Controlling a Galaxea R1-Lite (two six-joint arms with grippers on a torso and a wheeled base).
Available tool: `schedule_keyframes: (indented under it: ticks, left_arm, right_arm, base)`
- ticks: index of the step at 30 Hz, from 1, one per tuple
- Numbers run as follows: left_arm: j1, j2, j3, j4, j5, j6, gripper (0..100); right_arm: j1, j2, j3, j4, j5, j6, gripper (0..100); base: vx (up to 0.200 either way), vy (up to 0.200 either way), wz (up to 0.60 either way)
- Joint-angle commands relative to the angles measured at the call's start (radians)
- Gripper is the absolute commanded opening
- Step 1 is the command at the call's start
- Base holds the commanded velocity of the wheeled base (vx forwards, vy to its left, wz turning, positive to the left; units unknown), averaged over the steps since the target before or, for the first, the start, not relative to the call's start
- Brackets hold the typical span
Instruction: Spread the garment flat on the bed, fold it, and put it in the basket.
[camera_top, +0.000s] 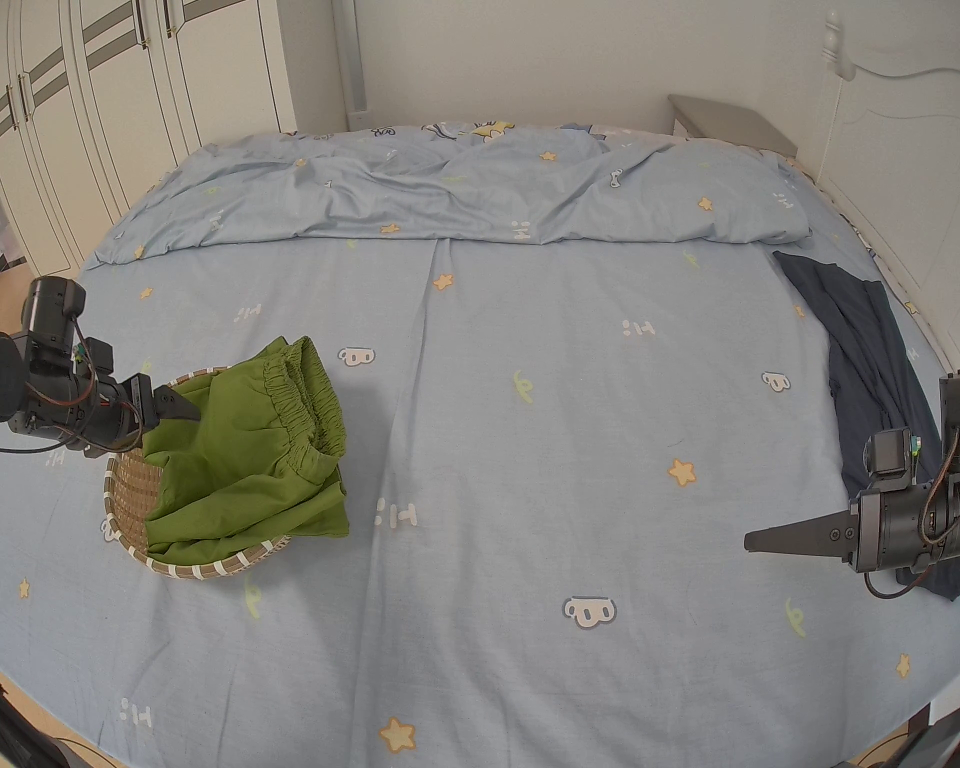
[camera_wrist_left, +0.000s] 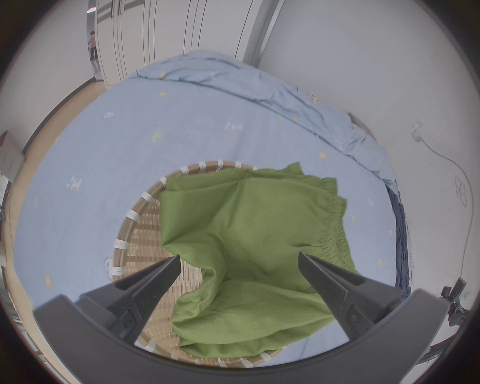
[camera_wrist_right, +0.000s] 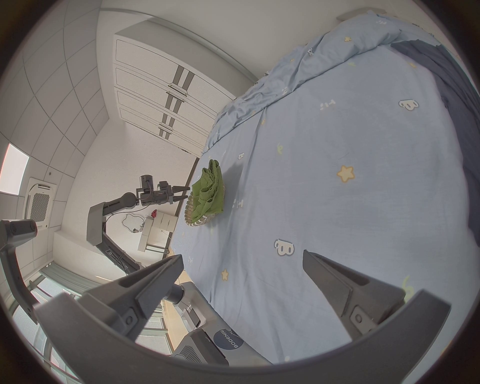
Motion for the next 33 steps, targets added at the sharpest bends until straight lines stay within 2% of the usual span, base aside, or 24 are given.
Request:
schedule_keyframes:
  ticks: [1,4,7,9,11,14,17,21,26,33]
  left_arm:
    - [-0.004,-0.172,0.029,-0.002,-0.001,-0.011,100]
    - [-0.056,-0.313,0.105,-0.003,0.001,-0.023,100]
    - [-0.111,-0.512,0.251,-0.026,0.001,-0.063,100]
    - [-0.156,-0.652,0.363,-0.052,0.007,-0.073,100]
    - [-0.189,-0.802,0.464,-0.087,0.04,-0.078,100]
    - [-0.195,-0.991,0.578,-0.107,0.122,-0.073,100]
    - [-0.195,-1.176,0.675,-0.106,0.188,-0.07,100]
    - [-0.188,-1.367,0.768,-0.098,0.195,-0.072,100]
    - [-0.188,-1.591,0.915,-0.086,0.189,-0.07,100]
    - [-0.177,-1.684,1.018,-0.049,0.194,-0.047,100]
  right_arm:
    - [0.002,-0.03,0.006,-0.002,-0.015,-0.006,100]
    - [0.023,-0.132,0.046,-0.004,-0.088,-0.026,100]
    - [0.052,-0.296,0.117,-0.002,-0.176,-0.067,100]
    - [0.051,-0.39,0.18,0.001,-0.196,-0.083,100]
    - [0.034,-0.513,0.255,-0.002,-0.199,-0.103,100]
    - [0.014,-0.678,0.318,0.007,-0.202,-0.104,100]
    - [-0.043,-0.821,0.359,0.027,-0.202,-0.106,100]
    - [-0.09,-0.956,0.382,0.079,-0.202,-0.106,100]
    - [-0.09,-1.103,0.399,0.194,-0.202,-0.106,100]
    - [-0.09,-1.218,0.434,0.283,-0.207,-0.107,100]
  base:
    - [0.0,0.0,0.0]
    - [0.0,0.0,0.0]
    - [0.0,0.0,0.0]
    - [0.0,0.0,0.0]
    - [0.0,0.0,0.0]
    - [0.0,0.0,0.0]
    - [0.0,0.0,0.0]
    - [0.0,0.0,0.0]
    - [0.0,0.0,0.0]
    - [0.0,0.0,0.0]
